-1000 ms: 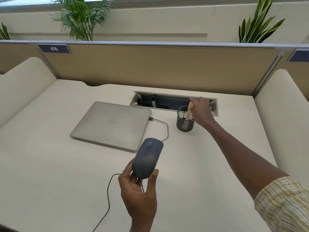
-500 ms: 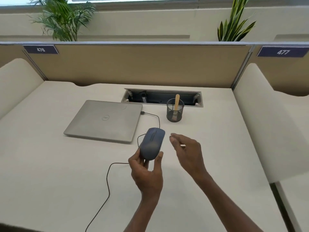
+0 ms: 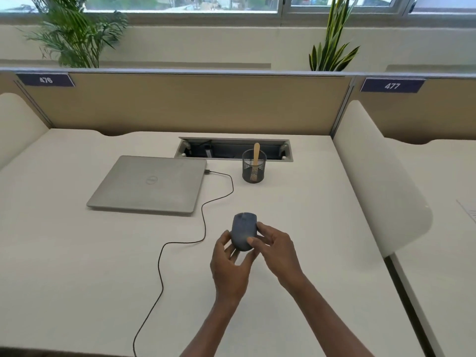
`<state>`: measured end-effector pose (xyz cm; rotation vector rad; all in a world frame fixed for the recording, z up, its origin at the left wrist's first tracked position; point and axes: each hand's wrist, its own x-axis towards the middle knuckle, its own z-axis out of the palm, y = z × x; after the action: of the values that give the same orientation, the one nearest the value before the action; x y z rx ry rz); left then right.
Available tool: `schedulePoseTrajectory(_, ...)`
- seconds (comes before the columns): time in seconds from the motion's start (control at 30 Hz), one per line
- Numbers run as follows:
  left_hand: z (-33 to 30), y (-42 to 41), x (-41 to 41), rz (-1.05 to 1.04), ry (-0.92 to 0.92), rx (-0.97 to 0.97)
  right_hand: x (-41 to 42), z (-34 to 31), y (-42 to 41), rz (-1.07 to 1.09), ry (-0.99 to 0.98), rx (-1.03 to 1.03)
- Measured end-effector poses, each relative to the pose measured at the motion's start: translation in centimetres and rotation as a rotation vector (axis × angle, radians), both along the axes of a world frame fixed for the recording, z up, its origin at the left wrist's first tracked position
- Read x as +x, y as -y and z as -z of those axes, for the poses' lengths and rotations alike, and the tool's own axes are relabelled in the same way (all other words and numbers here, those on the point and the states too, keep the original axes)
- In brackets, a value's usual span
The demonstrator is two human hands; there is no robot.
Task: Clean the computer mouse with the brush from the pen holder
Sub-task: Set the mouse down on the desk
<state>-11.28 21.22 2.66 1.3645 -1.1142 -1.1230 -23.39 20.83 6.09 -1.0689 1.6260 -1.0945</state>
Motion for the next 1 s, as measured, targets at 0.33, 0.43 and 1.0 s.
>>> schedulePoseTrajectory(0.33, 3.3, -0.5, 1.6, 0.241, 0.192, 0.102, -1.2, 3.9, -1.6, -0.043, -0.035, 0.111)
schedulePoseTrajectory(0.43, 4.1, -0.5, 1.7, 0.268, 0.231, 0.135, -1.3, 4.6, -1.9, -0.036, -0.045, 0.132)
schedulePoseTrajectory(1.0, 4.1, -1.3, 2.6, 0.425, 0.391, 0.177, -0.2, 6.3, -3.3, -0.109, -0.235, 0.188)
